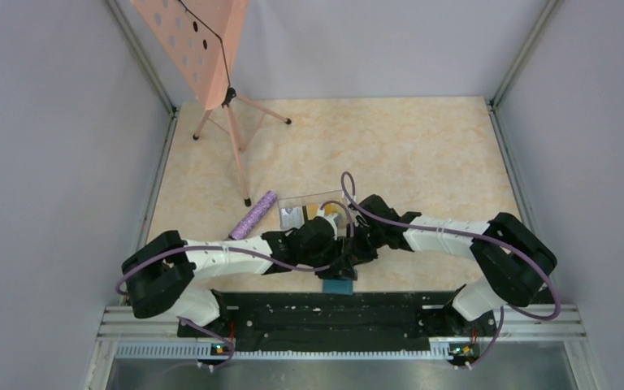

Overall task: Put the credit cards into the card holder
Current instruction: Close the card holder at the corner of the board.

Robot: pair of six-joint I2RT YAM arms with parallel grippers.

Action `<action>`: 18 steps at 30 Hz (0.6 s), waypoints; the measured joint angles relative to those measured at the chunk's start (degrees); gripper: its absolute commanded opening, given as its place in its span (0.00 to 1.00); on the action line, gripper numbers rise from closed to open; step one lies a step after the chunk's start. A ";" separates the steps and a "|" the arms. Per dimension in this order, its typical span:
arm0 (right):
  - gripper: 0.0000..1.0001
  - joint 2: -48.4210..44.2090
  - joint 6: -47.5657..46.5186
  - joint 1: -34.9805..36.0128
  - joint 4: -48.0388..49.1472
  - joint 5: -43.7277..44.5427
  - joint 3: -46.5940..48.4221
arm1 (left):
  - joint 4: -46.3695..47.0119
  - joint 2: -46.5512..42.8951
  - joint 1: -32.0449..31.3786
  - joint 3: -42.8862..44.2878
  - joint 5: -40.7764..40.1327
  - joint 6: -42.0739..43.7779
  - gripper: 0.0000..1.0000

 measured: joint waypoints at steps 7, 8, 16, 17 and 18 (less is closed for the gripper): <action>0.14 -0.17 0.44 0.00 0.44 0.09 -0.37 | -1.86 2.80 -0.07 1.16 -2.80 -2.03 0.27; 0.14 -0.22 0.46 0.00 0.42 0.15 -0.37 | -2.23 3.08 -0.07 1.40 -3.19 -2.10 0.25; 0.14 -0.37 0.48 0.00 0.33 0.26 -0.37 | -3.39 3.89 -0.11 2.58 -5.44 -2.54 0.00; 0.14 -0.42 0.48 0.00 0.26 0.33 -0.37 | -3.63 3.89 -0.15 2.60 -5.84 -2.51 0.00; 0.14 -0.46 0.48 0.00 0.20 0.42 -0.37 | -3.93 3.87 -0.17 2.60 -6.05 -2.49 0.00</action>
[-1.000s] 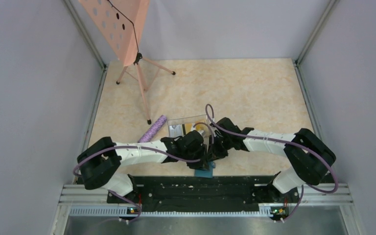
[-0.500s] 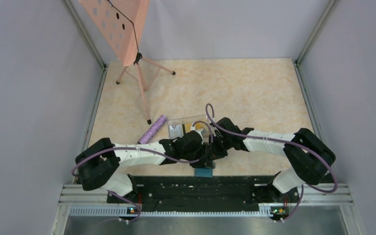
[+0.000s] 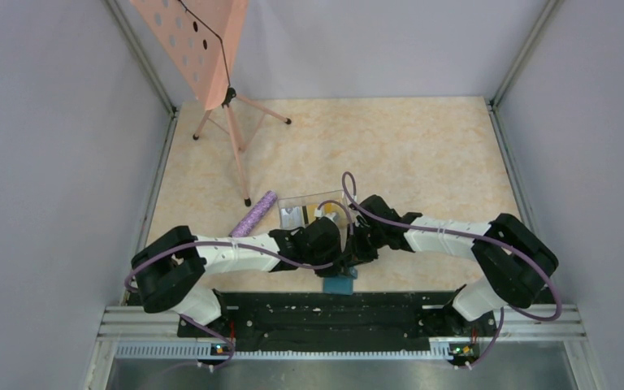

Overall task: Put the credit cards into the card holder
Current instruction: Close the card holder at the corner of the board.

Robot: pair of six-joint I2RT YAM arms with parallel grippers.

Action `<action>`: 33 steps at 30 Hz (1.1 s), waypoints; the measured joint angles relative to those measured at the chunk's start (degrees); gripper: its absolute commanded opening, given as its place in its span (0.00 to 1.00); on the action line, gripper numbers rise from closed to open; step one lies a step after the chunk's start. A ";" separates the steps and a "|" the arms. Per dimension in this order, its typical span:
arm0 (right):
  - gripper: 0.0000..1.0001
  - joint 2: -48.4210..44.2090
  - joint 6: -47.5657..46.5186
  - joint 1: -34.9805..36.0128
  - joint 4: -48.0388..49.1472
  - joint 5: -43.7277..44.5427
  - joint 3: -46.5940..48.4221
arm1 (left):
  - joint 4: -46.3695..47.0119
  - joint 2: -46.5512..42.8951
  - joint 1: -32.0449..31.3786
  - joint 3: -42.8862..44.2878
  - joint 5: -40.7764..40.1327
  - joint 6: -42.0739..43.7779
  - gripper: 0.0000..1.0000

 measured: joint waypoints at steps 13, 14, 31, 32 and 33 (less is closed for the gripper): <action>0.14 -0.63 -0.02 -0.02 -0.79 1.07 0.00 | 0.44 -2.51 -0.20 -0.09 -1.16 0.20 0.33; 0.14 -0.63 -0.02 -0.04 -0.81 1.09 0.00 | 0.59 -2.49 -0.20 -0.15 -1.14 0.20 0.33; 0.14 -0.81 -0.04 -0.26 -1.16 1.11 0.00 | 0.79 0.00 -0.26 -0.15 -3.19 -0.98 0.00; 0.14 -0.83 -0.04 -0.26 -1.20 1.11 0.00 | 0.55 -0.04 -0.26 -0.15 -3.45 -0.98 0.00; 0.14 -0.92 -0.07 -0.26 -1.36 1.14 0.00 | 0.22 -0.15 -0.26 -0.15 -3.72 -0.96 0.00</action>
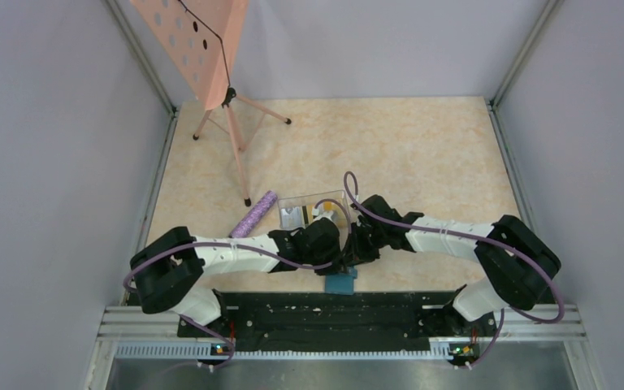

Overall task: Put the credit cards into the card holder
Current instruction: Close the card holder at the corner of the board.

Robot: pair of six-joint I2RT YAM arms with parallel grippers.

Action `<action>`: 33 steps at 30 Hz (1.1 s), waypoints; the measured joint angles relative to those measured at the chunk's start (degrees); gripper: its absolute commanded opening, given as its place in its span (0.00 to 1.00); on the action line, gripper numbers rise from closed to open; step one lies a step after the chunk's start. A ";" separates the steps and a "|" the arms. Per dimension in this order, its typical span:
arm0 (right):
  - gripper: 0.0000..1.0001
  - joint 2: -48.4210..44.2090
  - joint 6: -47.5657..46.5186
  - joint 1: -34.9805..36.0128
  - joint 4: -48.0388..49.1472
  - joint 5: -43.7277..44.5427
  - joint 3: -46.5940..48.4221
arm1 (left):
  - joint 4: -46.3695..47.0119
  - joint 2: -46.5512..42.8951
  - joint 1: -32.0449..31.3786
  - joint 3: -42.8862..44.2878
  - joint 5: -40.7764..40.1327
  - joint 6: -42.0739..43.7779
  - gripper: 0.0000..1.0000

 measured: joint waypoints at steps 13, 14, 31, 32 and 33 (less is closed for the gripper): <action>0.14 -0.26 0.00 -0.07 -0.35 0.15 0.00 | -4.59 -4.35 -0.28 -0.59 -3.56 -0.13 0.00; 0.14 -0.33 0.00 -0.07 -0.42 0.17 0.00 | -4.59 -4.31 -0.28 -0.59 -3.56 -0.13 0.00; 0.16 -1.95 -0.61 -0.13 -1.88 0.57 -0.02 | -3.28 0.98 -0.24 -0.48 -3.69 -1.51 0.00; 0.16 -2.25 -0.63 -0.13 -1.92 0.57 -0.02 | -3.30 1.14 -0.26 -0.31 -3.67 -1.49 0.00; 0.16 -2.69 -0.66 -0.13 -1.92 0.55 -0.02 | -3.30 1.25 -0.26 -0.22 -3.65 -1.51 0.00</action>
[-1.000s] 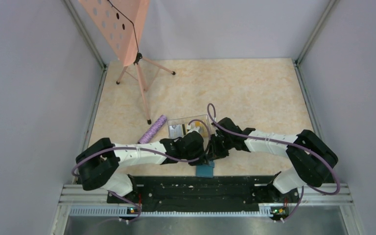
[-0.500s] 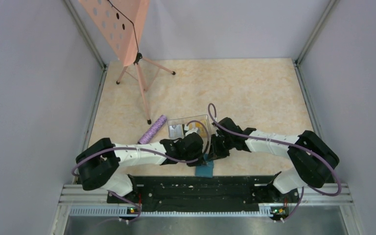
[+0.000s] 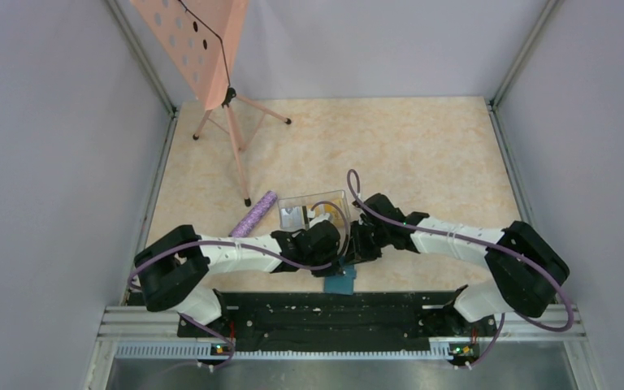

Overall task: Put the credit cards into the card holder
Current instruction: Close the card holder at the corner of the board.

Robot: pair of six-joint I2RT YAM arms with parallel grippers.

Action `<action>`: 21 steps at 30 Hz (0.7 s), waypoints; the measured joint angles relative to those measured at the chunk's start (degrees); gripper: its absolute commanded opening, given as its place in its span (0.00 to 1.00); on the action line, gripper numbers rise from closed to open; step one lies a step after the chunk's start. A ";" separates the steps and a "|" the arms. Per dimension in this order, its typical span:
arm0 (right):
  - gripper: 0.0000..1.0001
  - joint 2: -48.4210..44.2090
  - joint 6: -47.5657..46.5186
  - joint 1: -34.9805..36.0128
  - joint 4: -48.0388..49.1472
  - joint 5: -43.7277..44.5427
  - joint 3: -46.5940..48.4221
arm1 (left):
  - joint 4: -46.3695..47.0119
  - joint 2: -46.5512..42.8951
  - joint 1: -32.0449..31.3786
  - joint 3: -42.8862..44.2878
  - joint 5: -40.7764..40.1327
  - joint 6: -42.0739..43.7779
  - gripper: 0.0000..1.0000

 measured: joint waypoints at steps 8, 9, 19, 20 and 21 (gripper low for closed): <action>0.03 -3.87 -0.24 0.00 0.09 -0.70 -1.07 | -0.11 0.11 0.00 0.11 0.07 -0.13 0.00; 0.00 -4.04 -0.26 0.00 0.09 -0.83 -1.36 | -0.24 0.13 0.00 0.20 0.07 -0.13 0.00; 0.00 -3.39 0.79 0.00 1.01 -1.29 -4.28 | -3.85 0.24 -0.11 2.58 -0.11 1.66 0.00; 0.00 -2.91 0.87 0.00 1.27 -1.22 -4.26 | -4.46 0.33 -0.15 3.08 -0.11 1.92 0.00; 0.00 -2.36 0.98 0.00 1.42 -1.11 -4.26 | -4.85 0.39 -0.24 3.52 -0.11 2.19 0.00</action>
